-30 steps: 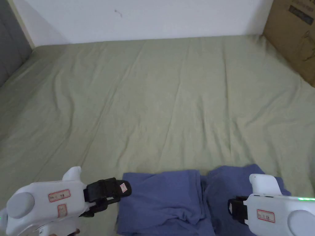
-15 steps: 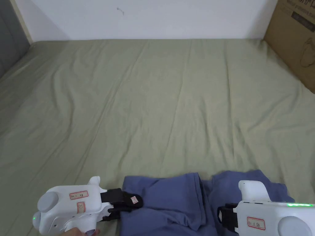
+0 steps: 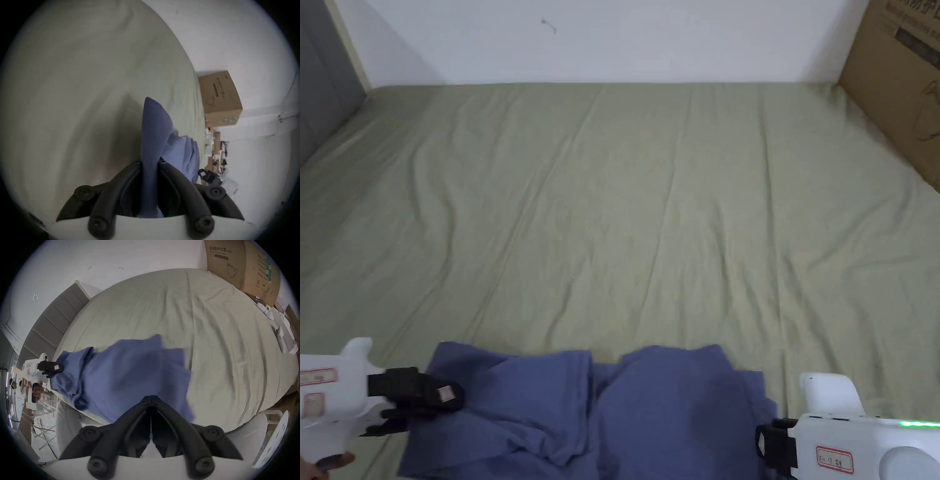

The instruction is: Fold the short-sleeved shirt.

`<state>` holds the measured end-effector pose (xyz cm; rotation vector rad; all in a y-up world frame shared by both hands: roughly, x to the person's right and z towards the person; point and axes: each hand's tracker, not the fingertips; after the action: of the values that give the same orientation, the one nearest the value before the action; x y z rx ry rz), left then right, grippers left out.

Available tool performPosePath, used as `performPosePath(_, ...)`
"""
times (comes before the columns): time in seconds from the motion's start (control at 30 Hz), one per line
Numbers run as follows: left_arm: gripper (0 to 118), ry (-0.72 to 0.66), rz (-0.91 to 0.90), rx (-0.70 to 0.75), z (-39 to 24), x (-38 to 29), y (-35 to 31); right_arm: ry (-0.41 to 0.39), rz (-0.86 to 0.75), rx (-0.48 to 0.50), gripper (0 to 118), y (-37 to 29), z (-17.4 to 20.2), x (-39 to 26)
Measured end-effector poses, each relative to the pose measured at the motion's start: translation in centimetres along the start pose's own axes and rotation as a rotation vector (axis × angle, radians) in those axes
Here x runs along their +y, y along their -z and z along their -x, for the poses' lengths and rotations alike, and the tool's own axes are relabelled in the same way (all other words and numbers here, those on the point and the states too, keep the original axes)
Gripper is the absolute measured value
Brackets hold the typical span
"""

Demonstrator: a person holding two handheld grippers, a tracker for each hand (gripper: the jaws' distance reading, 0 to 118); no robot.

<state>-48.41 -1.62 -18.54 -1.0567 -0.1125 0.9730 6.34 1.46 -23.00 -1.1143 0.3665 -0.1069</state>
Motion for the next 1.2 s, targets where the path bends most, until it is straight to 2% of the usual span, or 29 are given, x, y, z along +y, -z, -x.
performPosePath(0.2, 9, -0.001, -0.029, 0.057, 1.5, 0.5, -3.6, 0.019, 0.009, 0.008, 0, 0.7, 0.2, -0.2)
performPosePath(0.3, 9, -0.001, -0.035, 0.059, 1.0, 0.4, -3.3, 0.016, 0.009, 0.017, 0, 0.7, 0.3, -0.1)
performPosePath(0.4, 9, 0.033, -0.063, 0.083, -1.7, 0.1, -3.6, 0.006, 0.006, 0.023, 0, 0.6, 0.5, -0.1)
performPosePath(0.57, 10, 0.008, -0.111, 0.088, -8.8, -1.5, -4.9, 0.008, -0.009, 0.029, 0, 0.0, -0.1, 0.0)
performPosePath(0.67, 9, 0.075, -0.146, 0.144, -14.1, -3.0, -4.5, 0.046, -0.036, 0.032, 0, -0.3, -1.1, 0.1)
performPosePath(0.77, 9, 0.22, -0.155, 0.176, -18.7, -4.6, -2.3, 0.084, -0.053, 0.041, 0, -0.7, -2.2, 0.3)
performPosePath(0.87, 9, 0.291, -0.088, 0.133, -22.1, -5.8, 1.1, 0.088, -0.067, 0.032, 0, -1.4, -3.2, 0.3)
performPosePath(0.93, 9, 0.305, -0.035, 0.083, -23.7, -6.3, 4.2, 0.12, -0.081, 0.033, 0, -1.7, -4.2, 0.2)
performPosePath(1.07, 11, 0.379, 0.074, 0.122, -25.3, -7.7, 10.3, 0.19, -0.095, 0.029, 0, -1.9, -5.6, 0.0)
performPosePath(1.13, 23, 0.375, 0.099, 0.11, -25.6, -8.5, 12.9, 0.202, -0.096, 0.028, 0, -2.1, -6.1, -0.2)
performPosePath(1.2, 47, 0.351, 0.186, 0.036, -25.3, -9.1, 14.7, 0.204, -0.096, 0.024, 0, -2.1, -6.4, -0.4)
